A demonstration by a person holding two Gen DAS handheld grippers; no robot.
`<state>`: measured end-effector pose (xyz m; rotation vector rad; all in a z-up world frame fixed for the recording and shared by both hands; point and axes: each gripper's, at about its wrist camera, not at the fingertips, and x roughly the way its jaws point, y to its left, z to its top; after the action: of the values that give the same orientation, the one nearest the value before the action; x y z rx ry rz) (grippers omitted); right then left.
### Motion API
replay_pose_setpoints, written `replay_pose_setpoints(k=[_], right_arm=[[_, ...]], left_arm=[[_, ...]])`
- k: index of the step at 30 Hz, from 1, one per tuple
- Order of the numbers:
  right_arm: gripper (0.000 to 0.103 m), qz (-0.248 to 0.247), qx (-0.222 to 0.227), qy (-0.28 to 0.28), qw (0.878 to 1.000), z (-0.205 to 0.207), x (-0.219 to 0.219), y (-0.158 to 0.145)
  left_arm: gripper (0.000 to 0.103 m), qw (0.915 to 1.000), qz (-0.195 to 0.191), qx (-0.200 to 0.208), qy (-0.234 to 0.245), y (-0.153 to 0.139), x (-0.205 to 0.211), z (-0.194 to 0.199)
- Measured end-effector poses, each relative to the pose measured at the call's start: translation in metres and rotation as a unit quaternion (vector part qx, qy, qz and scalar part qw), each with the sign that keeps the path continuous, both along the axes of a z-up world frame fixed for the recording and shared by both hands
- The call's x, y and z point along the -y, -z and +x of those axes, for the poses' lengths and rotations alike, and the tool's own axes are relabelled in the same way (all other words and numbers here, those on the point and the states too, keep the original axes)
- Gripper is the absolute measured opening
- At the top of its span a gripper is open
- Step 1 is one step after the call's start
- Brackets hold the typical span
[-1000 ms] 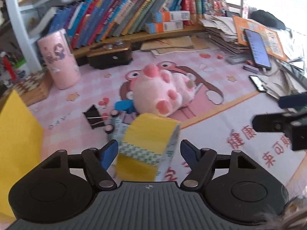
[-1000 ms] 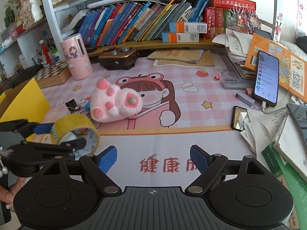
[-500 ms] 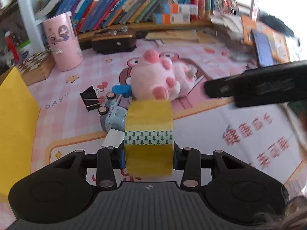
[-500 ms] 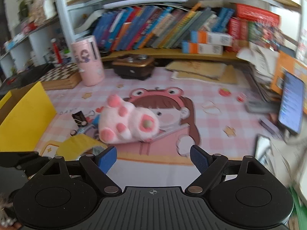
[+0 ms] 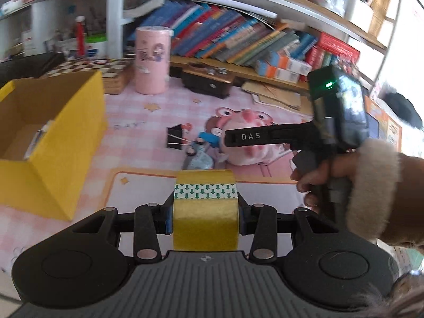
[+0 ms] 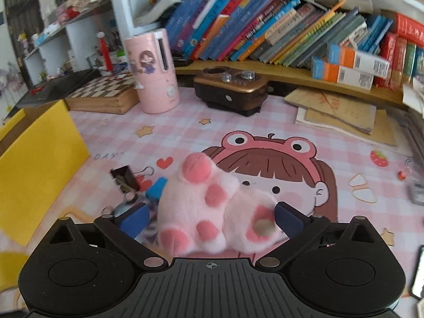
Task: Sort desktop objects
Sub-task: 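Grasp the pink plush toy with the right tool while the left tool holds the tape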
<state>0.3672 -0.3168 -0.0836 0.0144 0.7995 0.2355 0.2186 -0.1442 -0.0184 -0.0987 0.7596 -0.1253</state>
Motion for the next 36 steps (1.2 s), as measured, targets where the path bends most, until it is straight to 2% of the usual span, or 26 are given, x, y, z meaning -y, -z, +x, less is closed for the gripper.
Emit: replay_pose_setpoints(k=[2, 9, 14, 20, 29, 36], right_arm=[[0.103, -0.014, 0.001, 0.011, 1.000, 0.009, -0.002, 0.009], [0.103, -0.015, 0.011, 0.005, 1.000, 0.020, -0.004, 0.016], [0.089, -0.008, 0.020, -0.001, 1.000, 0.014, 0.003, 0.008], [0.087, 0.008, 0.039, 0.011, 0.999, -0.018, 0.018, -0.017], [0.089, 0.039, 0.025, 0.028, 0.999, -0.081, 0.029, -0.048], [0.089, 0.037, 0.023, 0.030, 0.999, -0.137, 0.021, -0.069]], left_arm=[[0.039, 0.9999, 0.001, 0.001, -0.011, -0.001, -0.004, -0.004], [0.039, 0.9991, -0.007, 0.005, -0.041, -0.005, -0.018, -0.015], [0.039, 0.9989, -0.008, 0.017, -0.042, -0.011, -0.021, -0.020], [0.039, 0.9985, -0.010, 0.033, -0.042, -0.020, -0.022, -0.026], [0.039, 0.9977, -0.031, 0.046, -0.039, -0.028, -0.026, -0.048], [0.039, 0.9978, -0.044, 0.047, -0.018, -0.031, -0.036, -0.071]])
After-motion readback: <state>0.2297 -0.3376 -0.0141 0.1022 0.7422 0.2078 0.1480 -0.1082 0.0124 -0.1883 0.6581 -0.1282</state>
